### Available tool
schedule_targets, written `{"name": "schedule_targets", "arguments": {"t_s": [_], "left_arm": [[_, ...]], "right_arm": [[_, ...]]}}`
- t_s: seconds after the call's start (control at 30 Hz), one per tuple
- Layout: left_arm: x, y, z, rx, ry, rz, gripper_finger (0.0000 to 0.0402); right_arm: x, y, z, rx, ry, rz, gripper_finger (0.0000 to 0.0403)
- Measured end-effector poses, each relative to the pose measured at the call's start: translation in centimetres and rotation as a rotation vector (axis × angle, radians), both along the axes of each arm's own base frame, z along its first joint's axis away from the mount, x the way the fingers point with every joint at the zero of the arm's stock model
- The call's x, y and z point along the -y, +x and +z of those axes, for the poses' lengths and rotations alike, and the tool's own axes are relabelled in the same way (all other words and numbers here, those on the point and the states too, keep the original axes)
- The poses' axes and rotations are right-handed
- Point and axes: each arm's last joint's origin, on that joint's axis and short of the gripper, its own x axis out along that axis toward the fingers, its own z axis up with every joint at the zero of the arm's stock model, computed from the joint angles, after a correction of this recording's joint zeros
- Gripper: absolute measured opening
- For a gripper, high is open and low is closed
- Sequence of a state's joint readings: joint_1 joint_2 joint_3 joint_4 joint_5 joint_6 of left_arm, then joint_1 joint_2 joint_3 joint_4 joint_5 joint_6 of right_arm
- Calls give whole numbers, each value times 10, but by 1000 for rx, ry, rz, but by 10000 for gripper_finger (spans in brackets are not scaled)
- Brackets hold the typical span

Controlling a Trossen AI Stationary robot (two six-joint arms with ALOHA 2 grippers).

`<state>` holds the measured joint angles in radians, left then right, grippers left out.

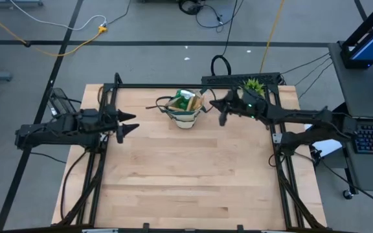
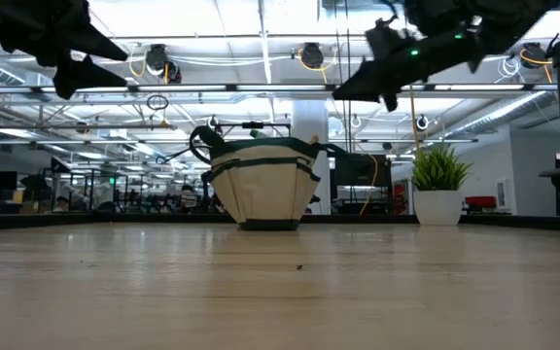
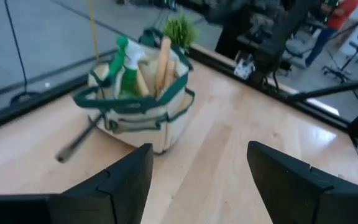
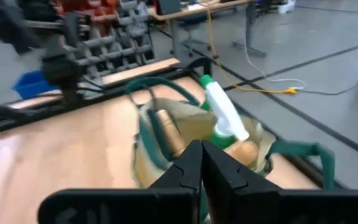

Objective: Pick & Place Garden tools in Gardening bag
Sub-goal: Return to Home Position

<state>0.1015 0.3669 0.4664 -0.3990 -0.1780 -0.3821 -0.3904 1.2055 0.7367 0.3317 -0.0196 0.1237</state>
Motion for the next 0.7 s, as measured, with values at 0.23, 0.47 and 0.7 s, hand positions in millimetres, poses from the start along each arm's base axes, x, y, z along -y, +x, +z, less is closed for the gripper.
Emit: {"name": "schedule_targets", "arguments": {"t_s": [0.23, 0.47, 0.7], "left_arm": [[2, -20, -1, 11, 31, 59, 266], [4, -16, -32, 102, -12, 56, 266], [7, -12, -57, 124, -33, 9, 266]], "right_arm": [[-19, -43, -14, 146, 23, 24, 0], [-35, -81, -28, 244, 37, 23, 0], [-45, -105, -47, 288, 46, 63, 0]]}}
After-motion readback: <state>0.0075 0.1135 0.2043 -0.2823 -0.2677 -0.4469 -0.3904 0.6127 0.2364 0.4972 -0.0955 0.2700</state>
